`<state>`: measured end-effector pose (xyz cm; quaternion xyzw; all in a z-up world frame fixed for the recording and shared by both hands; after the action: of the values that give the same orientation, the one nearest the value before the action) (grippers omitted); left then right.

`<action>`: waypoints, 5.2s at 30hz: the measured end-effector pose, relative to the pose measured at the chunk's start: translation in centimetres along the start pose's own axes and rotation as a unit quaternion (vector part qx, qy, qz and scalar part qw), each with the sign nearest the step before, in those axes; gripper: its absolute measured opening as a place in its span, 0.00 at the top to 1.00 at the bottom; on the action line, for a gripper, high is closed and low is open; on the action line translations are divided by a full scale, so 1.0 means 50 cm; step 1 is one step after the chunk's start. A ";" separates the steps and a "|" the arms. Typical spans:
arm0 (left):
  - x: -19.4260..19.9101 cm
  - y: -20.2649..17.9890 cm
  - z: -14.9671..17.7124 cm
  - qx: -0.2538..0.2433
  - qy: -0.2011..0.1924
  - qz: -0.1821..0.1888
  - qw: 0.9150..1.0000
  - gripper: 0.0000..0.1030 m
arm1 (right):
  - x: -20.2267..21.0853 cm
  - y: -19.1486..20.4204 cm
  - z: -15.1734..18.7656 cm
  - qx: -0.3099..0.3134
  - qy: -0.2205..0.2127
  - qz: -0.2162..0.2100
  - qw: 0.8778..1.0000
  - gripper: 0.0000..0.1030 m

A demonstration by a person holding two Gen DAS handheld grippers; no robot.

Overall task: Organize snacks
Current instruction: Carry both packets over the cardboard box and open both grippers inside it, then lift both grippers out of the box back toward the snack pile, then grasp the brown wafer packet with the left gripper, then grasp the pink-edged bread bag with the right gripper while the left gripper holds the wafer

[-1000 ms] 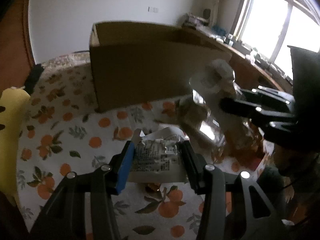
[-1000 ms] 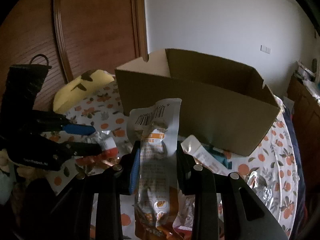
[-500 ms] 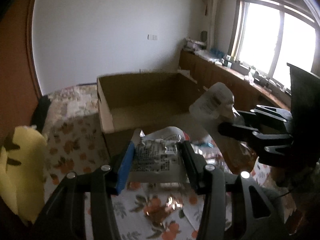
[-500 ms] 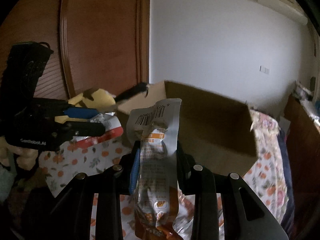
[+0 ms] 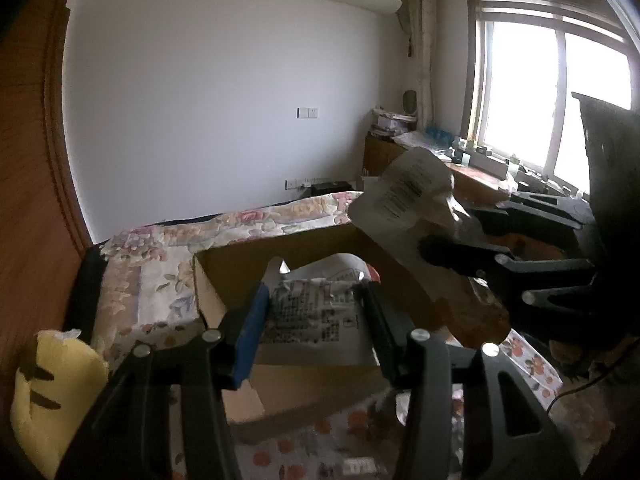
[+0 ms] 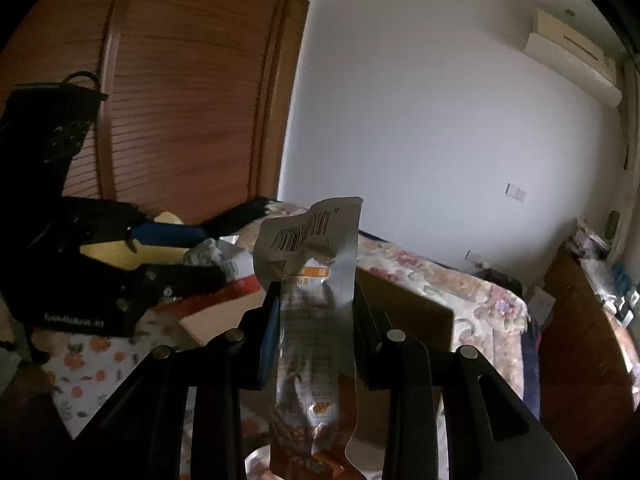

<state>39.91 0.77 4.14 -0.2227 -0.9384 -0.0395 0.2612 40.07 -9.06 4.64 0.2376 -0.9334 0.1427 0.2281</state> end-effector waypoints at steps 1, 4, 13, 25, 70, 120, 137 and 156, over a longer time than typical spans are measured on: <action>-0.011 0.005 -0.004 0.001 -0.001 0.000 1.000 0.54 | -0.015 -0.010 -0.002 0.000 0.001 0.003 1.000 0.71; -0.050 0.023 -0.007 0.010 0.001 0.002 1.000 0.54 | -0.054 -0.032 -0.007 -0.003 0.007 0.011 1.000 0.71; -0.184 0.059 0.027 0.021 0.051 0.001 0.998 0.53 | -0.168 -0.078 0.055 -0.019 0.062 0.021 0.998 0.71; -0.237 0.017 0.108 0.018 0.098 0.005 0.995 0.51 | -0.216 -0.102 0.176 -0.052 0.116 0.025 0.992 0.70; 0.110 -0.158 0.368 0.018 0.051 -0.005 0.999 0.30 | 0.285 0.000 0.397 -0.194 0.094 0.000 0.977 0.50; -0.022 -0.125 0.510 -0.010 0.172 -0.013 0.985 0.81 | 0.174 0.040 0.592 -0.337 0.172 -0.035 0.925 0.50; -0.015 -0.134 0.513 -0.001 0.165 -0.008 0.986 0.81 | 0.116 -0.015 0.541 -0.389 0.150 -0.041 0.908 0.38; 0.006 -0.141 0.510 0.018 0.153 0.004 0.988 0.81 | 0.124 -0.004 0.534 -0.338 0.152 -0.019 0.929 0.59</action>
<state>24.53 -0.59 -17.34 -0.2129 -0.8872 -0.0554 0.4056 25.76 -21.57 -15.09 0.1392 -0.8758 -0.1507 0.4369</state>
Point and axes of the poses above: each gripper's, at about its wrist camera, not at the fingertips, and x roughly against the way its jaws point, y to its left, z to its underside, the point moved 8 cm from there along -x, roughly the way its jaws point, and after that the axes turned 2 degrees about -x, right-handed, at the moved point
